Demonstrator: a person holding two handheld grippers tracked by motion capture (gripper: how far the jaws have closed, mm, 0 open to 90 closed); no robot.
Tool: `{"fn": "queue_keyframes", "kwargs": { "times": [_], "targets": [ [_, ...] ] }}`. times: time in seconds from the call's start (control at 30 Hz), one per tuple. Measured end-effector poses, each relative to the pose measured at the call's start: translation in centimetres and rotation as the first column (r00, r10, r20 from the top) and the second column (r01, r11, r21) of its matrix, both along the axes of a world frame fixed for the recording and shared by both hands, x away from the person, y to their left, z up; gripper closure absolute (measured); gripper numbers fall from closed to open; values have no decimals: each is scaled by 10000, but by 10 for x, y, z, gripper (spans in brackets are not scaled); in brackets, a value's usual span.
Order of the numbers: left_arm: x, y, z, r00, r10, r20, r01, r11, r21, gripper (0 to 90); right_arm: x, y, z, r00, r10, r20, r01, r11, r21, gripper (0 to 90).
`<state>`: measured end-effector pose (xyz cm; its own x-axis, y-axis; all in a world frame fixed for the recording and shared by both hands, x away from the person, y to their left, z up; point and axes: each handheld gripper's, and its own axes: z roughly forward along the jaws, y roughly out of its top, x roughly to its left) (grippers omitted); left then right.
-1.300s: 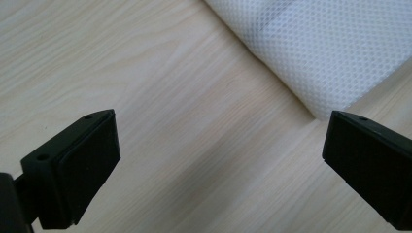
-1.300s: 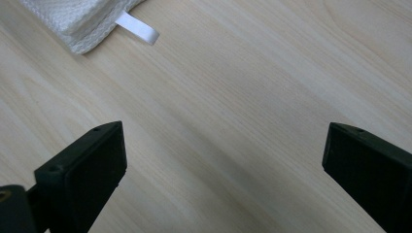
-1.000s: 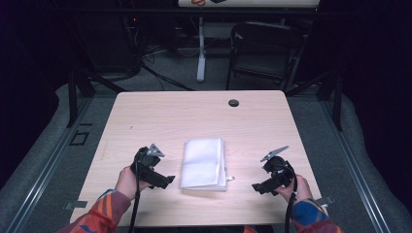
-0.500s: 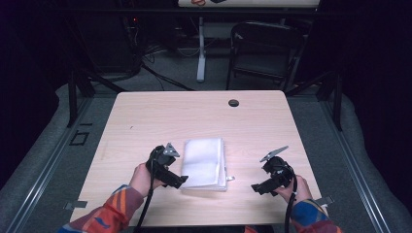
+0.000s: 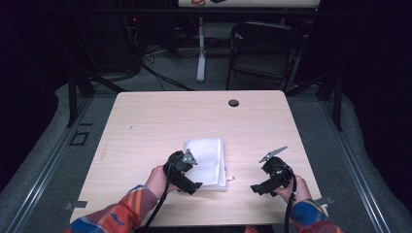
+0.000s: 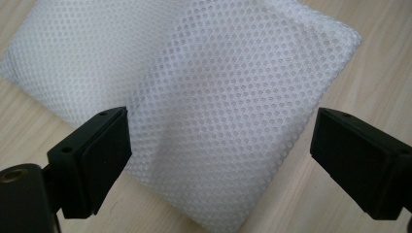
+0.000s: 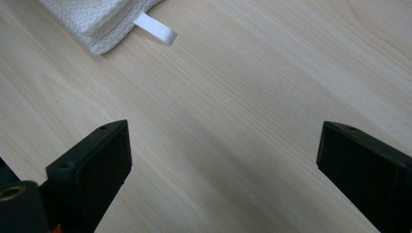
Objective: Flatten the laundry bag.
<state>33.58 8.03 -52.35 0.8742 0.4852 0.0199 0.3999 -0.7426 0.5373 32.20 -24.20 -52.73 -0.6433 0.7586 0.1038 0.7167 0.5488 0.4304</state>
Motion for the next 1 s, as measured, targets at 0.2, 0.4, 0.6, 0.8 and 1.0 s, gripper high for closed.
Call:
{"fn": "queue_keyframes", "kwargs": {
  "times": [0.2,0.4,0.6,0.8,1.0],
  "targets": [
    [-3,-16,-6,9989,-428,192,423,9988,256,117,0,1,0,10000,74,-25,-74,10000,-38,59],
    [-3,-30,-17,9976,-682,156,669,9954,685,158,0,2,-2,9998,87,-165,-86,10000,37,68],
    [-3,-37,-26,9960,-846,285,801,9881,1316,195,-1,4,-3,9997,163,-200,-164,9999,-29,79],
    [-4,-37,-31,9944,-989,377,921,9840,1526,271,-1,4,-3,9994,226,-265,-225,9997,11,85],
    [-1,-32,-31,9920,-1251,190,1223,9865,1089,437,-1,5,-4,9992,318,-254,-320,9995,-70,88]
  ]
}}
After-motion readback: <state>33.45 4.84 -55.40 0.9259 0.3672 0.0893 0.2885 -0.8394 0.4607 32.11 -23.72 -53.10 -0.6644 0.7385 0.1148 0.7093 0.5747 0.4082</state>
